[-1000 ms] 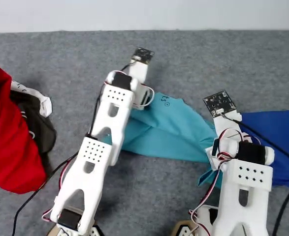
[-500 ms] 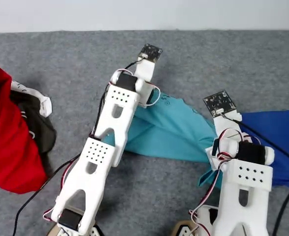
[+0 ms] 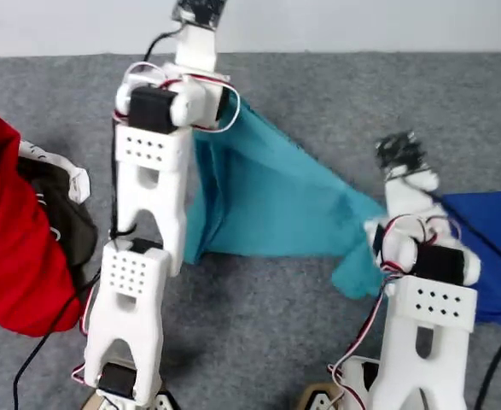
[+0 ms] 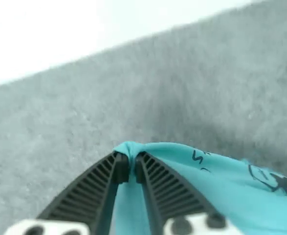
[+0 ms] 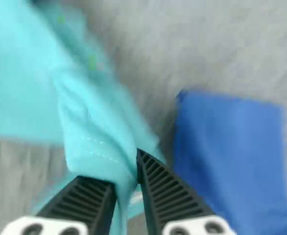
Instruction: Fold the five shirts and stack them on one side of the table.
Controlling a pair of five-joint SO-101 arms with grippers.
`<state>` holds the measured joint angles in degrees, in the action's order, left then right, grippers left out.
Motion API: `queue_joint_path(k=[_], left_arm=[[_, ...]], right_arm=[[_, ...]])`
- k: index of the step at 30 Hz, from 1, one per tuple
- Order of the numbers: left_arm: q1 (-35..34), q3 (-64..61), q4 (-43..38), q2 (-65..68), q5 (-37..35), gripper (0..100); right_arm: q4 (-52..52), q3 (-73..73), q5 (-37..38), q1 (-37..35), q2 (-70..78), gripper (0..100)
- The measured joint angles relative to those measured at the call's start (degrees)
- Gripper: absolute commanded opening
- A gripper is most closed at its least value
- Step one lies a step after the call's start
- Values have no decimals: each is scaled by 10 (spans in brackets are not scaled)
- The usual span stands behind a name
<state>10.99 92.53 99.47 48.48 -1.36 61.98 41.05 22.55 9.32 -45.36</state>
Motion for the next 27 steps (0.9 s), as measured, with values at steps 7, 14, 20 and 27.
queue_joint_path(k=[7, 14, 20, 27], left_arm=[[-34, -1, 0, -77, 0, 13], [-71, -1, 0, -179, 0, 13], [-76, -1, 0, -271, 0, 13], [-72, -24, 0, -418, 0, 13]], right_arm=[[-127, -131, -82, 0, 0, 9], [-158, -312, -109, -1, 38, 9], [-157, -508, -109, -1, 122, 9], [-14, -702, -103, -1, 156, 9]])
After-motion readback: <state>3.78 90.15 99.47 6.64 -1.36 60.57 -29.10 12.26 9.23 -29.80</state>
